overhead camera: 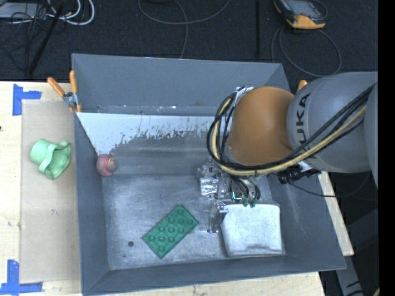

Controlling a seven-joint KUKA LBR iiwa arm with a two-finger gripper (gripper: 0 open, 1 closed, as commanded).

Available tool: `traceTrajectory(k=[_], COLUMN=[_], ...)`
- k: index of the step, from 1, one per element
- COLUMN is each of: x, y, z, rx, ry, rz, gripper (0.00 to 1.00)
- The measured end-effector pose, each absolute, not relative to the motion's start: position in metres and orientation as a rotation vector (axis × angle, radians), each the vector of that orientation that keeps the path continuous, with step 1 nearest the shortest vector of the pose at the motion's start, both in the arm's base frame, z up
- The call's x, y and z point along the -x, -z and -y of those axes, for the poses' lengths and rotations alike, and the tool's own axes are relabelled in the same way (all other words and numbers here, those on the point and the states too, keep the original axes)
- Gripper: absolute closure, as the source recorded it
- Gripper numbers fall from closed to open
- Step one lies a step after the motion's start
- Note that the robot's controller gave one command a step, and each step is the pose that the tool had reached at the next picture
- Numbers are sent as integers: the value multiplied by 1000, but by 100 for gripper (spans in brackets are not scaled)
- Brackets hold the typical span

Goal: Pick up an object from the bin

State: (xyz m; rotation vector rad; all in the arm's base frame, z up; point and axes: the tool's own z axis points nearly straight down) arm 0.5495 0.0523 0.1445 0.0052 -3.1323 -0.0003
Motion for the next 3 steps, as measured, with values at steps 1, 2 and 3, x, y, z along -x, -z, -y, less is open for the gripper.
traceTrajectory(k=[1, 2, 3], x=[-543, -544, -535], y=[-70, -77, -228], z=[-146, -144, -76], rx=[-147, -134, -113], ry=[-1, 4, -1], rz=[3138, 3135, 3147], gripper=[0, 100, 100])
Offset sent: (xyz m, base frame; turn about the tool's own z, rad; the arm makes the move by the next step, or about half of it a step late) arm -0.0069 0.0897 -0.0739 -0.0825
